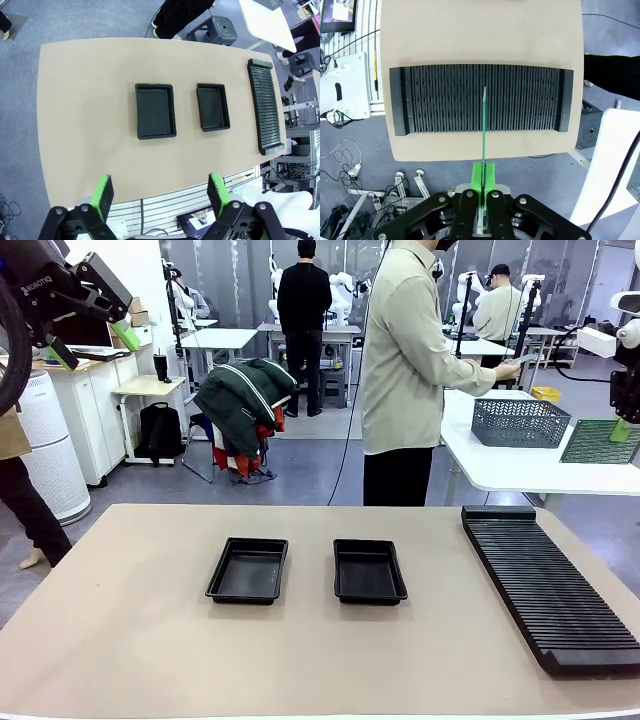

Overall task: Inspect and transfer BCBs to ESD trays.
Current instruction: Pick up the Blank PCB from the PCB Rack and place it in the left ESD tray.

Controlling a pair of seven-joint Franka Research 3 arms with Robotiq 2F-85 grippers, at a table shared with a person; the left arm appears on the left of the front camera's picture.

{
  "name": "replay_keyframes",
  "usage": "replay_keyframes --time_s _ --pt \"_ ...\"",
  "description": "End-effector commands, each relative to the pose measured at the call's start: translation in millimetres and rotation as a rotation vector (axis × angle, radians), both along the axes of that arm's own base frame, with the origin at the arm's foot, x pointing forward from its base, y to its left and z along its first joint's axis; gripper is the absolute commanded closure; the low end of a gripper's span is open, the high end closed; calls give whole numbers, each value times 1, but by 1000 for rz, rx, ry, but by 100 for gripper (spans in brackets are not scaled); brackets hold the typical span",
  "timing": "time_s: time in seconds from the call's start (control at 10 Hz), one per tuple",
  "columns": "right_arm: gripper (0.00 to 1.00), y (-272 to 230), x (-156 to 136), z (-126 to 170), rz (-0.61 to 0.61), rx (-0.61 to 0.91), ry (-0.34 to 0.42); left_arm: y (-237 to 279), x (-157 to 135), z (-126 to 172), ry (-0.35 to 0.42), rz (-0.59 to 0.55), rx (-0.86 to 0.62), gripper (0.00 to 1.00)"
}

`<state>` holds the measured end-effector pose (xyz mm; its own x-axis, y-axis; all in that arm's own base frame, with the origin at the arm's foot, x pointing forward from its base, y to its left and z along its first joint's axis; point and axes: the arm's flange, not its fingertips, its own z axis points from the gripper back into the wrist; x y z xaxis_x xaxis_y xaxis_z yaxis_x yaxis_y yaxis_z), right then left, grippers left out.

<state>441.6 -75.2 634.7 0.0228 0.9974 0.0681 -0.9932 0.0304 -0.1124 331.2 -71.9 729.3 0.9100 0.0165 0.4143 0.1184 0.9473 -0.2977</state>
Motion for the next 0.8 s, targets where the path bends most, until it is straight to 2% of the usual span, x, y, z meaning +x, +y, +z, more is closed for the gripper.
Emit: replay_keyframes --time_s 0.0,0.2,0.4,0.6,0.7 --pt "100 0 -1 0 -4 -4 0 1 0 -1 2 2 -1 0" --pt "97 0 0 0 0 0 0 1 0 -1 2 2 -1 0" --pt "97 9 17 -7 -68 127 52 1 0 -1 2 2 -1 0" --pt "97 23 27 -5 -239 238 98 1 0 -1 2 2 -1 0" --pt "97 37 30 -12 -368 296 147 1 0 -1 2 2 -1 0"
